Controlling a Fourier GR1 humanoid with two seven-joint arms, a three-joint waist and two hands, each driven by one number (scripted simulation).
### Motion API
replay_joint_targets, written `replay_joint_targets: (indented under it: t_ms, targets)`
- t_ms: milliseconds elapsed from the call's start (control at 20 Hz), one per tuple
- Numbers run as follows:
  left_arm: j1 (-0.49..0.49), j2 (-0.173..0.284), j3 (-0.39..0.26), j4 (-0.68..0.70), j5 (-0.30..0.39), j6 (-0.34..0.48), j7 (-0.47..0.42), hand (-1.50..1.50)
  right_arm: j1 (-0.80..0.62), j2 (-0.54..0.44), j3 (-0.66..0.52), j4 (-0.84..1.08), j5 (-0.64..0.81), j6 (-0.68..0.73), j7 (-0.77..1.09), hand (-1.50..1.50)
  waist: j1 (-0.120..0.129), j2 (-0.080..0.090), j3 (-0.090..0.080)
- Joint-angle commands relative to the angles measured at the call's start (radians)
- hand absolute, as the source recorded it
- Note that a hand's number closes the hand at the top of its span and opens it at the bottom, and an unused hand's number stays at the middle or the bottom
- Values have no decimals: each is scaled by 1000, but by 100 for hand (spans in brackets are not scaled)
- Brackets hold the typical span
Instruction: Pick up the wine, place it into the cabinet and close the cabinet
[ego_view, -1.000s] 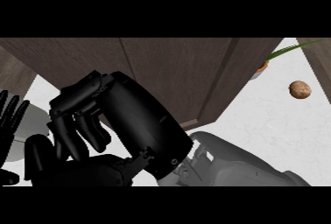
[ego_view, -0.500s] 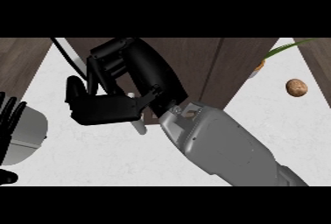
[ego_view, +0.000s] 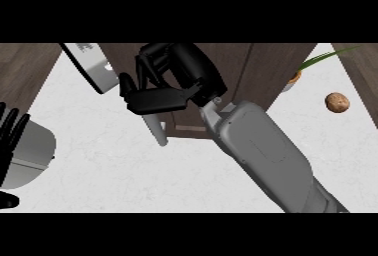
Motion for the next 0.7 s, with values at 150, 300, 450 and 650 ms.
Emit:
replay_joint_targets:
  t_ms: [150, 300, 450, 650]
  targets:
    - [-9, -16, 2, -22, 10, 9, 28, -150, -17, -92, -107, 200, 10, 99, -89, 150, 5, 26, 4]
    - [-41, -14, 4, 11, -4, -9, 22, -150, -43, -63, -92, 234, 44, 69, -91, 150, 2, 29, 3]
    - [-21, -1, 13, -7, -2, -36, 16, -150, -24, -76, -107, 247, 46, 85, -138, 150, 6, 28, 3]
    - [-47, -24, -10, -23, -2, -6, 46, -150, -74, -97, -144, 251, 9, 131, -102, 150, 2, 25, 4]
